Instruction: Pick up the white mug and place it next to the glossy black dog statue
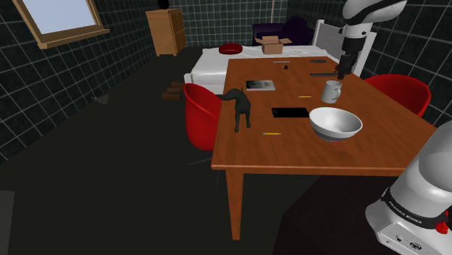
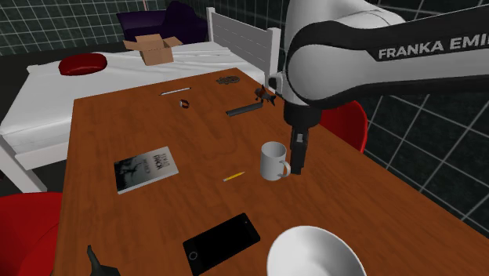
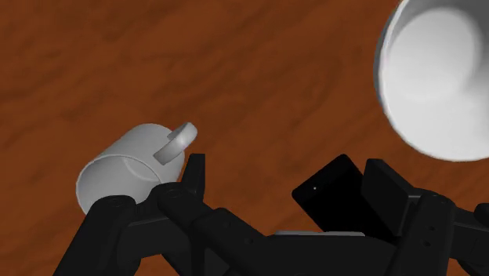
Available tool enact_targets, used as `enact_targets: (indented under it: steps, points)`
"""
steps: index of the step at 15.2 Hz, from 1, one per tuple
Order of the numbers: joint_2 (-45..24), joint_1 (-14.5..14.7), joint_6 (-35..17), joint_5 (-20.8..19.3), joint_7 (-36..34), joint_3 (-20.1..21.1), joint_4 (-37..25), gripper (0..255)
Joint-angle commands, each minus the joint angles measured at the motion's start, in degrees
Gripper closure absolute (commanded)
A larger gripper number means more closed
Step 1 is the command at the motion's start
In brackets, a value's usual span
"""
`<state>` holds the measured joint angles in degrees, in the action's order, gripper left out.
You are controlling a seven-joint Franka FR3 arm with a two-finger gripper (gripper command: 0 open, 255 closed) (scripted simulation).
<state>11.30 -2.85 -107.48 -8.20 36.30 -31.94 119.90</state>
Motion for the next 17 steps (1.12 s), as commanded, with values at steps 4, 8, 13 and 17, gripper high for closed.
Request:
enact_targets:
  steps: [4, 8, 13, 17]
  points:
    - [-12.3, -1.1, -3.1, 6.8, 9.7, -4.4, -7.6, 0]
    - [-23.0, -4.4, -3.4, 13.9, 17.4, -5.5, -15.6, 0]
    - [-36.2, -11.2, -1.4, 21.6, 24.7, -3.9, -28.3, 0]
    - [-37.9, -12.0, -3.2, 22.6, 25.4, -3.3, -28.0, 0]
